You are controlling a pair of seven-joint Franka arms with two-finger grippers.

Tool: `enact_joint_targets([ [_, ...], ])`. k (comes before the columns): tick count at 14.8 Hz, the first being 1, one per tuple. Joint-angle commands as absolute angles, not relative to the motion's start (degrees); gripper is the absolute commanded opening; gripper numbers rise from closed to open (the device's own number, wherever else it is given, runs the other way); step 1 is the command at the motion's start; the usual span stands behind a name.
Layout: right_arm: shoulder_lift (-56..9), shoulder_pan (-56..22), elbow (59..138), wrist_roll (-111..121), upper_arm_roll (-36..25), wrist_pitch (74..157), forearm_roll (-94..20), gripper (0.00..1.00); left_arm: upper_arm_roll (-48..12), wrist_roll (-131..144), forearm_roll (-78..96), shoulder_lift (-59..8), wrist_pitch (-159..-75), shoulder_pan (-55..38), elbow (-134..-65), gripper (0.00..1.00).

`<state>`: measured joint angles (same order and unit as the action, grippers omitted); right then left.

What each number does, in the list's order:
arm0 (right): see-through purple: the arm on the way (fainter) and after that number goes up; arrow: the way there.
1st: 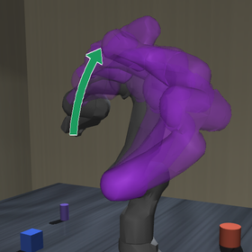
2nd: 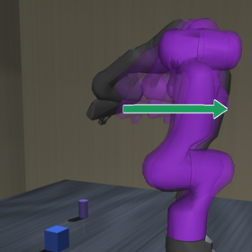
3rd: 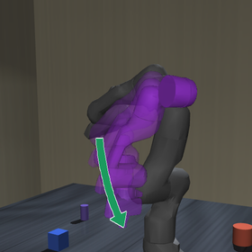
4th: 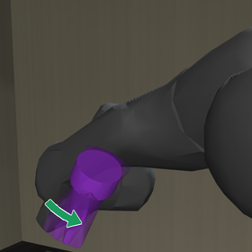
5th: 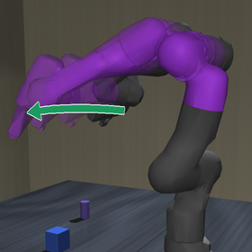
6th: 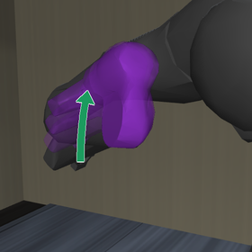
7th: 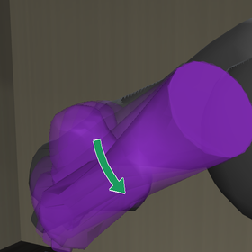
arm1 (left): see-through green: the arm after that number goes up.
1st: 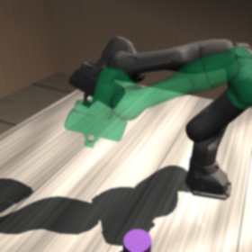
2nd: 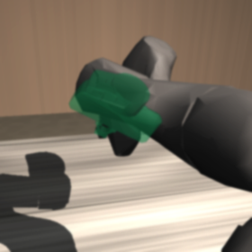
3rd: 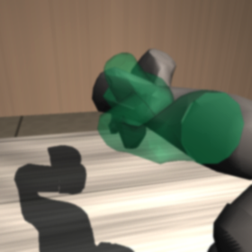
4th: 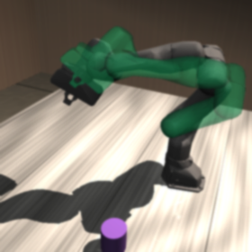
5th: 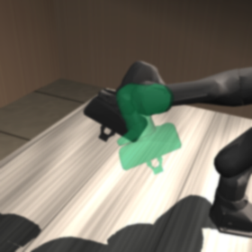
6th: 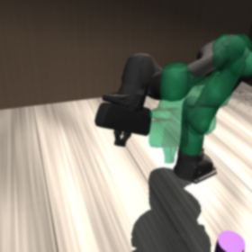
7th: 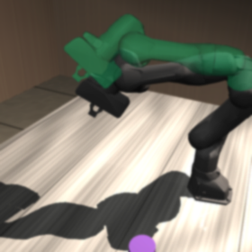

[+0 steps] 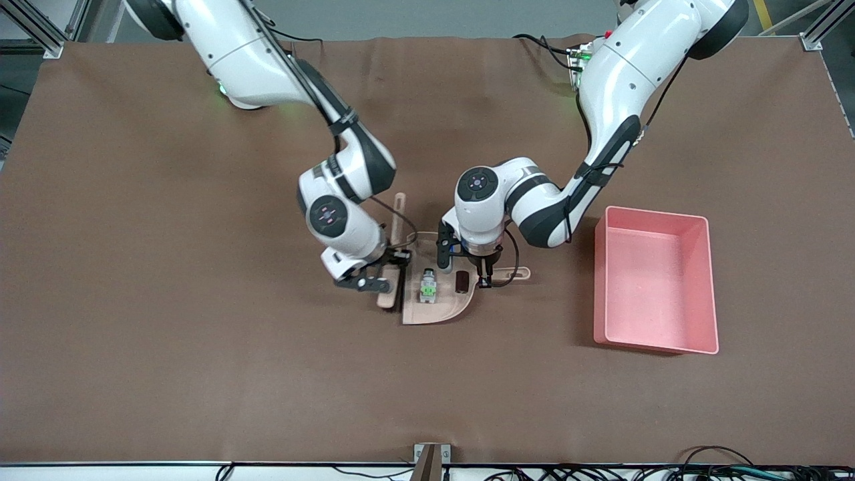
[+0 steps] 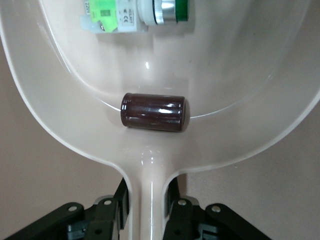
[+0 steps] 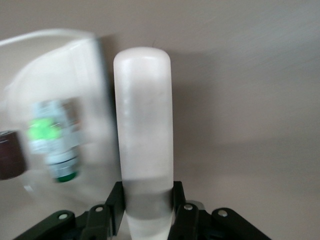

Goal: Clean e-waste and dump in bin
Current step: 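Sweep the switch and capacitor into the dustpan with the brush in the right gripper, then lift the dustpan over the pink bin while the right gripper withdraws the brush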

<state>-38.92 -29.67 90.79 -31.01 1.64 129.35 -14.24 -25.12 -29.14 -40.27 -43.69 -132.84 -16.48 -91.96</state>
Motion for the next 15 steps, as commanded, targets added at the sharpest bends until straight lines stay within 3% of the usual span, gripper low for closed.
enact_joint_targets([
  [1, -32.6, -24.4, 94.8, -27.3, 1.2, 124.7, -12.1, 0.01, -25.1, -28.1, -40.9, -44.7, -139.2, -15.7, -92.6, 0.08],
  [5, -25.4, -19.1, 104.3, -24.6, 0.5, 125.9, -6.3, 0.0, -27.4, -29.3, -40.7, -43.1, -139.7, -12.8, -92.6, 0.08],
  [11, -20.9, -9.8, 110.6, -21.2, 0.6, 127.6, -5.6, 0.0, -42.2, -31.8, -40.7, -38.5, -134.6, 5.0, -92.6, 0.08],
  [15, -17.4, -3.7, 122.0, -8.4, 0.6, 138.6, -5.6, 0.0, -51.4, -38.0, -40.8, -35.9, -126.8, 17.6, -92.2, 0.08],
])
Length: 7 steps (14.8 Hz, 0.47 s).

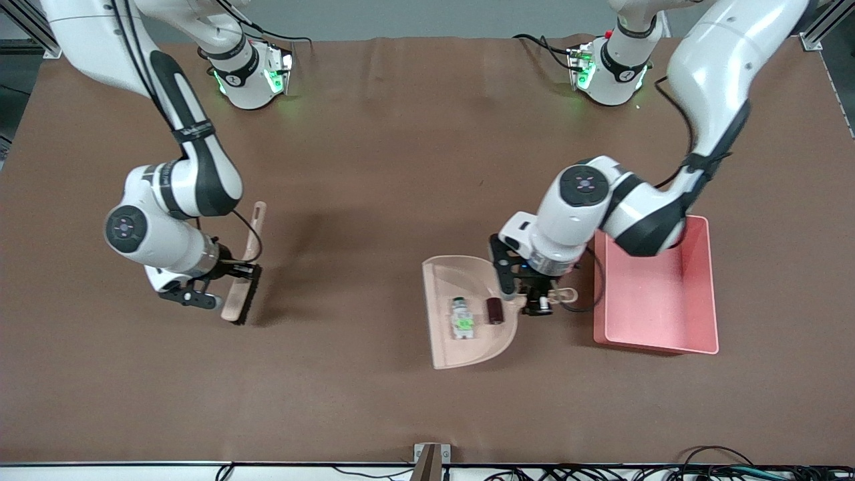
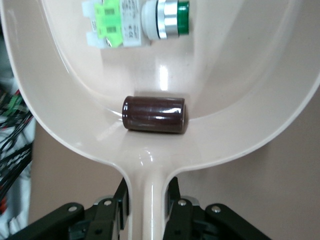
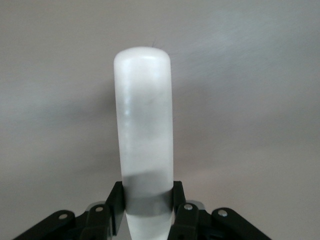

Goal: Clean e-waste and dump in bin
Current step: 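Lift the dustpan over the pink bin while the right gripper withdraws the brush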

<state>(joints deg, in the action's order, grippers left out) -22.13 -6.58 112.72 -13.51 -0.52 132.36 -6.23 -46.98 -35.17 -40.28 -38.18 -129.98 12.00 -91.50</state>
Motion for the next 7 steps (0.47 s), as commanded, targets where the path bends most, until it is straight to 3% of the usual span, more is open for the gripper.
enact_joint_targets([
  [1, -16.7, -2.4, 124.4, -5.5, 0.6, 141.2, -5.6, 0.0, -53.5, -40.5, -40.8, -35.3, -125.9, 21.4, -92.2, 0.08],
  [5, -16.6, 2.2, 126.4, 3.6, 0.5, 142.7, -5.6, 0.0, -64.4, -47.4, -40.7, -35.2, -121.0, 37.7, -92.3, 0.08],
  [7, -16.6, 2.3, 126.7, 3.9, 0.4, 142.7, -5.5, 0.0, -66.4, -52.4, -40.7, -35.2, -120.4, 43.1, -92.3, 0.08],
])
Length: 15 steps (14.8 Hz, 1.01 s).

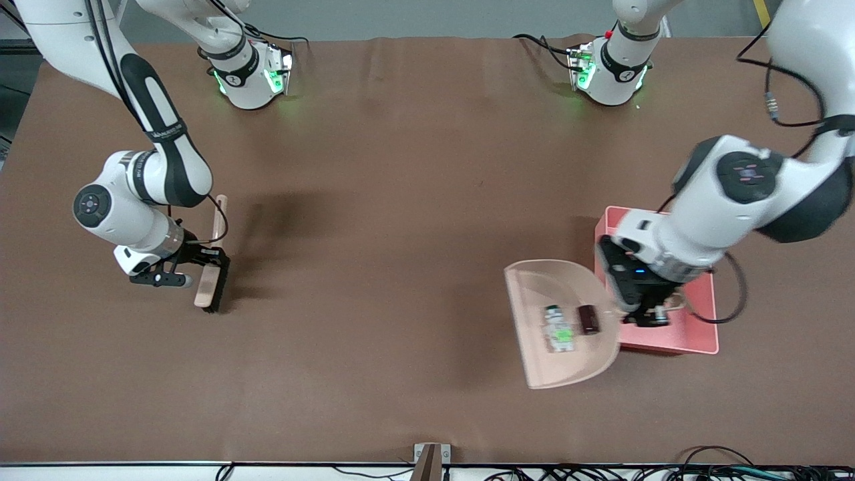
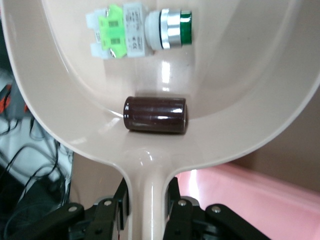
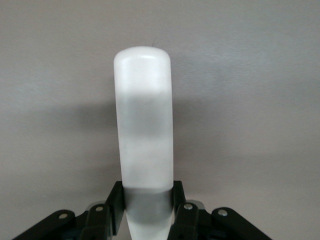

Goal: Clean e-waste and dump in bin
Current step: 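Lift the dustpan over the pink bin while the right gripper withdraws the brush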

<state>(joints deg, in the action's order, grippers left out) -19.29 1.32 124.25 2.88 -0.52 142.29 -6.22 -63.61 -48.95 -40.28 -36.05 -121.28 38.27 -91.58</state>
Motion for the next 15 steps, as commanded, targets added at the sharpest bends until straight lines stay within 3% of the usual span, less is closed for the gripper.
enact_joint_targets([
  [1, -16.7, 2.4, 127.1, 3.8, 0.5, 142.7, -5.4, 0.0, -67.0, -55.0, -40.7, -35.3, -120.3, 45.6, -92.4, 0.08],
  [6, -17.9, 3.2, 127.3, 3.8, 0.5, 143.3, -5.4, 0.0, -70.0, -66.1, -40.8, -35.2, -115.2, 55.0, -91.9, 0.08],
  [10, -17.9, 3.2, 127.3, 3.9, 0.5, 142.9, -5.4, 0.07, -69.9, -77.0, -40.5, -35.5, -115.1, 61.6, -92.0, 0.08],
  [11, -17.9, 3.1, 127.3, 3.9, 0.5, 142.9, -5.4, 0.13, -69.9, -79.2, -40.5, -35.8, -115.0, 62.9, -92.0, 0.08],
  [13, -18.1, 3.2, 126.7, 3.6, 0.5, 142.8, -5.4, 0.49, -69.5, -82.5, -40.7, -35.8, -114.9, 64.0, -92.1, 0.08],
  [15, -18.1, 3.2, 125.6, 3.2, 0.5, 142.5, -5.4, 0.63, -68.9, -84.8, -41.5, -35.9, -113.1, 64.6, -92.3, 0.08],
])
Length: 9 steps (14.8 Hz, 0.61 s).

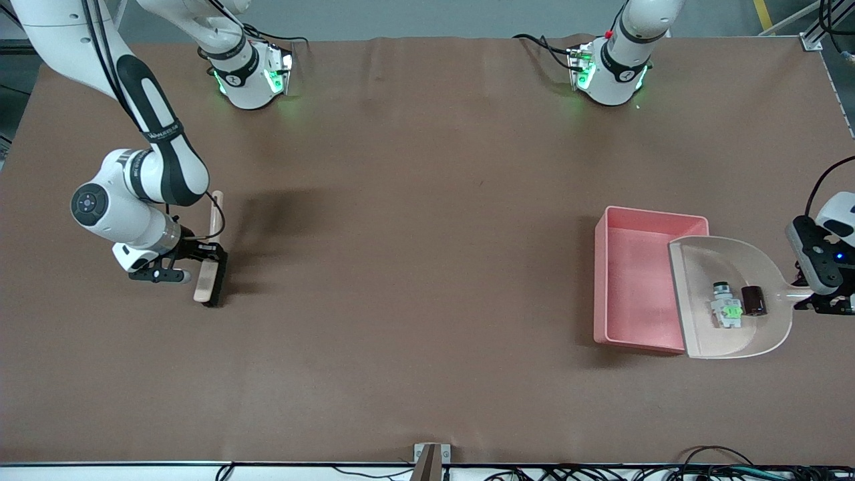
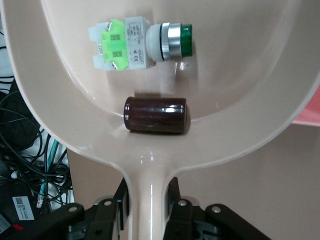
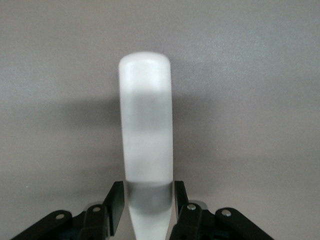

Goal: Clean e-waste and dump in bin
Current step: 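Lift the dustpan over the pink bin while the right gripper withdraws the brush, then tilt the dustpan with the left gripper to dump the parts into the bin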

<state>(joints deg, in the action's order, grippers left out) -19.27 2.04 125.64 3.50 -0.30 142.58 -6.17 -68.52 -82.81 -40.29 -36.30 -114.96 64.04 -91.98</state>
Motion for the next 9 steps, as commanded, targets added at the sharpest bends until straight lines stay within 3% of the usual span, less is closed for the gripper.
enact_joint_targets([
  [1, -18.0, 3.2, 125.1, 3.3, 0.5, 141.7, -5.4, 0.84, -67.9, -86.3, -41.7, -35.9, -112.2, 64.6, -92.3, 0.09],
  [2, -18.0, 3.2, 124.5, 3.5, 0.4, 141.1, -5.4, 1.0, -66.8, -88.0, -41.7, -35.9, -112.1, 64.6, -92.5, 0.09],
  [6, -16.8, 3.3, 118.4, 3.4, 0.4, 132.0, -3.8, 1.0, -65.5, -88.2, -47.8, -36.0, -112.1, 64.5, -94.1, 0.09],
  [9, -9.8, 3.7, 115.8, 3.3, 0.4, 124.8, -2.5, 1.0, -65.5, -83.4, -54.0, -36.0, -112.1, 64.2, -97.1, 0.09],
])
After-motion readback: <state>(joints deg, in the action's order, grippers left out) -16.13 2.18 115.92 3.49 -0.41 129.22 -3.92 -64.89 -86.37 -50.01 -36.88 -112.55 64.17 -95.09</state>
